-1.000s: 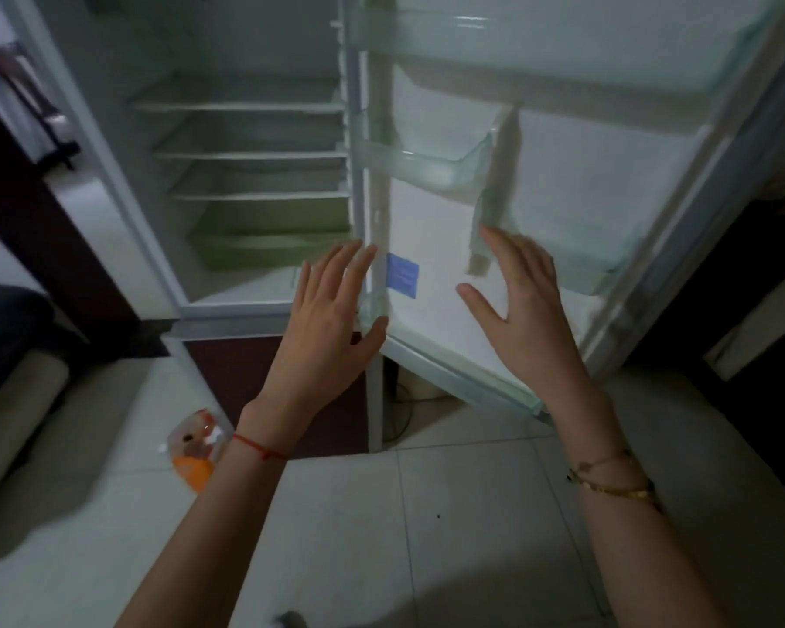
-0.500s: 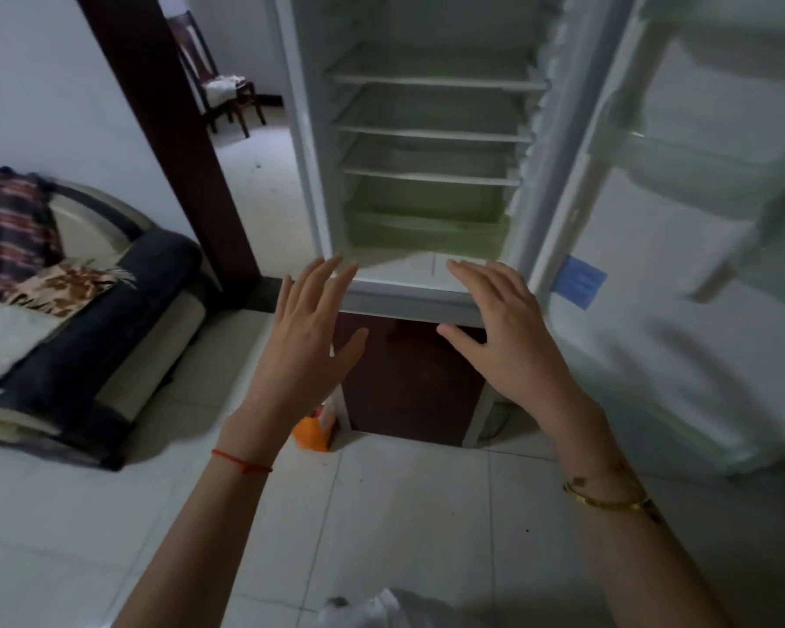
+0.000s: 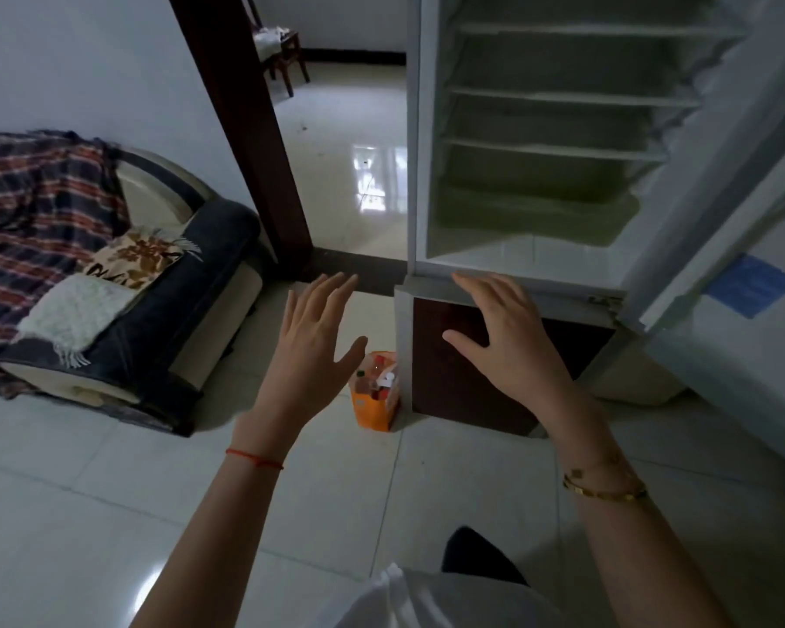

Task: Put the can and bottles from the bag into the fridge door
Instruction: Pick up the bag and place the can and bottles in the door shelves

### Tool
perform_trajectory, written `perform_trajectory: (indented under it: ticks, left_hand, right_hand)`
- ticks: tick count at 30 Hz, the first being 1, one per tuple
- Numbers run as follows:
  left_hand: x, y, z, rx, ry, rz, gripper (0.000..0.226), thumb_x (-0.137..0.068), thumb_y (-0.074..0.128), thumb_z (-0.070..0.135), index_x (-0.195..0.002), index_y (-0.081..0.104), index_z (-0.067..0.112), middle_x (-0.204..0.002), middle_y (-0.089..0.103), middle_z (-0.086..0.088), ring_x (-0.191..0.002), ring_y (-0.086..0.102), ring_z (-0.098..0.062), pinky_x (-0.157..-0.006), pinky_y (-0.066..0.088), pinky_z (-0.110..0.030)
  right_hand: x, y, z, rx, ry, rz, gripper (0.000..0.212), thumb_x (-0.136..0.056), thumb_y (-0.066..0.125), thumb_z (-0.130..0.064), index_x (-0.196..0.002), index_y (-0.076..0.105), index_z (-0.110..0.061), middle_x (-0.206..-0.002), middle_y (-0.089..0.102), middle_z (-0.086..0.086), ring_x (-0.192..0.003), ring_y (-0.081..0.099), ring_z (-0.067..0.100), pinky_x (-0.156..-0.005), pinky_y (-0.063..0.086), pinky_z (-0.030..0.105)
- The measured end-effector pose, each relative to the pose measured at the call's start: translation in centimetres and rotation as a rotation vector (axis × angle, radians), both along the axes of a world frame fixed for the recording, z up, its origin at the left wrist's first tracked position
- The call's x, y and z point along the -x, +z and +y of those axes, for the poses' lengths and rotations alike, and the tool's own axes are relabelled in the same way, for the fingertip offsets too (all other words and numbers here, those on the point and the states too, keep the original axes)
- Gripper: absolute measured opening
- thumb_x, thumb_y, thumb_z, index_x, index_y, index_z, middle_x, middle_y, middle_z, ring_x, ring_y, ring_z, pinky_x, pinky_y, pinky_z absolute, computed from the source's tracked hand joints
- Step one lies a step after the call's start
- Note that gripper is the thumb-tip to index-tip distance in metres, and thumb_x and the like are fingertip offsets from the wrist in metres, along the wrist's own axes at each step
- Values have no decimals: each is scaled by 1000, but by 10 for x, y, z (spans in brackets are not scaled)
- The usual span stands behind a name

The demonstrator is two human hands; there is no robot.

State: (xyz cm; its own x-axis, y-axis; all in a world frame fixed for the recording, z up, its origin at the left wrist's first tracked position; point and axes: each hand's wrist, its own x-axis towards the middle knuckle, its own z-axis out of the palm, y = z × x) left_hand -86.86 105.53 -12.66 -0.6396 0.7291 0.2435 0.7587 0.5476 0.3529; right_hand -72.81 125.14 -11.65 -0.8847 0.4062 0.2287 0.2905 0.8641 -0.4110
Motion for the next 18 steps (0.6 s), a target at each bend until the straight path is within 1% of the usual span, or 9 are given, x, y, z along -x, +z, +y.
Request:
perform_trajectory:
  ticks: [3, 8, 11, 14, 16, 18]
  left_hand:
    - [23, -13, -3, 15, 30, -46, 73, -92, 61, 32, -154, 23, 24, -160, 26, -4, -150, 18, -24, -123, 7, -50]
    - [58, -38, 1, 48, 65, -137, 70, -93, 60, 30, -153, 26, 20, -159, 28, -8, -148, 21, -26, -121, 15, -54]
    - [85, -60, 10, 80, 101, -191, 69, -93, 59, 31, -153, 26, 21, -158, 29, -7, -148, 21, -25, -122, 13, -53]
    - [116, -82, 24, 105, 131, -235, 67, -94, 59, 30, -152, 27, 21, -158, 29, -7, -148, 23, -25, -123, 13, -51]
    - [137, -95, 35, 118, 165, -263, 67, -94, 59, 30, -152, 28, 20, -157, 31, -7, -147, 26, -26, -122, 17, -51]
    - [157, -107, 45, 125, 202, -294, 66, -94, 59, 30, -151, 29, 19, -156, 33, -8, -144, 30, -27, -119, 24, -51]
  right_hand:
    - [27, -12, -2, 40, 12, -51, 66, -89, 61, -38, -146, 32, -22, -150, 37, -2, -143, 26, 18, -117, 22, 38]
    - [71, -36, 6, 97, 51, -110, 65, -88, 62, -38, -145, 34, -21, -149, 38, -1, -142, 27, 18, -113, 23, 31]
    - [104, -55, 14, 153, 71, -147, 65, -88, 63, -35, -144, 35, -20, -148, 39, 0, -141, 29, 18, -108, 23, 26]
    - [138, -73, 27, 216, 89, -180, 64, -88, 64, -31, -144, 34, -21, -148, 39, 1, -140, 31, 18, -106, 26, 25]
    - [159, -85, 39, 276, 106, -203, 64, -88, 64, -30, -144, 35, -20, -148, 40, 1, -139, 32, 19, -107, 30, 27]
    - [179, -96, 50, 344, 121, -245, 65, -89, 64, -30, -145, 33, -22, -149, 39, 1, -140, 32, 19, -106, 31, 27]
